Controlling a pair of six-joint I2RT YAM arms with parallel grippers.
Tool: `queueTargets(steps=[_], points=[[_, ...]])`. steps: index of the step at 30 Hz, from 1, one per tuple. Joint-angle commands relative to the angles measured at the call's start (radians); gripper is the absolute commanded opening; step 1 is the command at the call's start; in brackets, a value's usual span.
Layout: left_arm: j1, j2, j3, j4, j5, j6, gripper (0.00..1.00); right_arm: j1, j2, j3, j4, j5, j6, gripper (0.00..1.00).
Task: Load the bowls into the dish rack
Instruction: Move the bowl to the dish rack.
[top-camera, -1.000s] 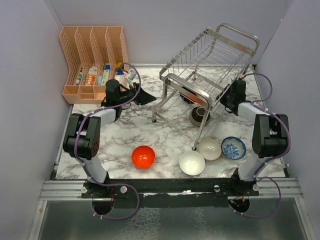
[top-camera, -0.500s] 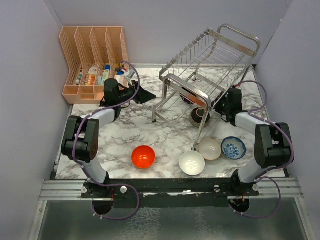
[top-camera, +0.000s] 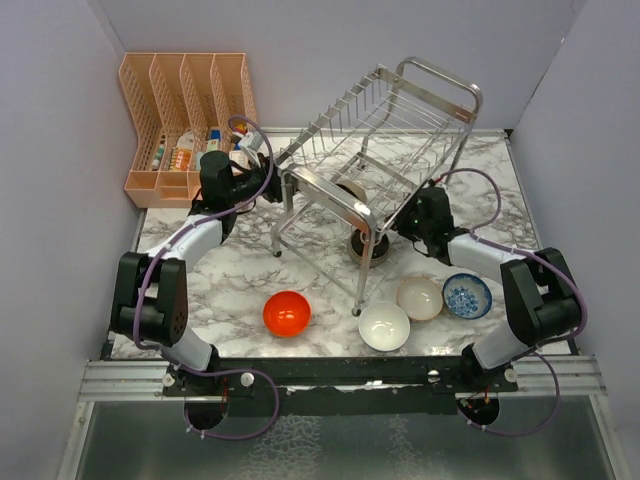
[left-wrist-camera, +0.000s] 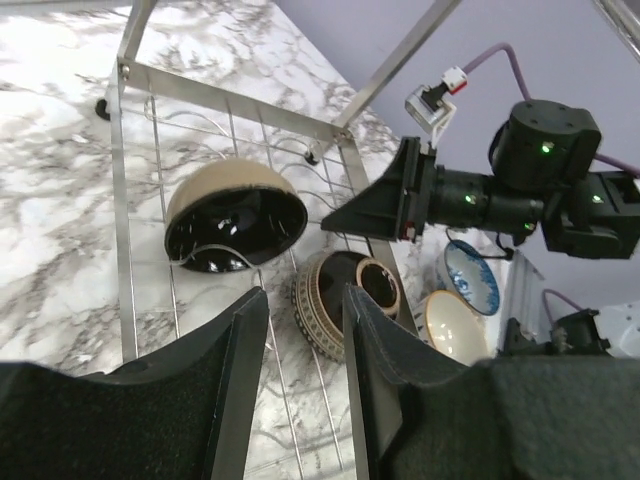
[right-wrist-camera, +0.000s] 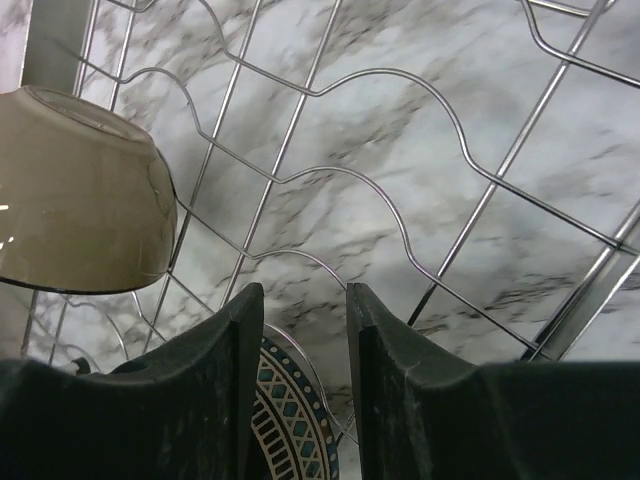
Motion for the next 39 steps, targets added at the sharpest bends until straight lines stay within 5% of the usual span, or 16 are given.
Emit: queueTargets(steps=[1, 13, 19, 26, 39], points=[[0.000, -0.091, 0.060, -0.186, -0.141, 0.117, 0.40, 0.144, 0.061, -0.011, -0.107, -0.170, 0.125, 0.38], [0.000, -0.095, 0.050, -0.200, -0.164, 0.123, 0.41, 0.167, -0.171, 0.040, -0.229, 0.094, -0.177, 0.44], [0.000, -0.077, 0.036, -0.169, -0.154, 0.106, 0.41, 0.168, -0.280, 0.003, -0.194, -0.010, -0.370, 0.46], [0.000, -0.065, 0.027, -0.137, -0.146, 0.084, 0.45, 0.169, -0.342, -0.022, -0.133, -0.184, -0.514, 0.77], [0.000, -0.059, 0.025, -0.166, -0.185, 0.104, 0.68, 0.204, -0.239, 0.013, -0.087, -0.292, -0.563, 0.80]])
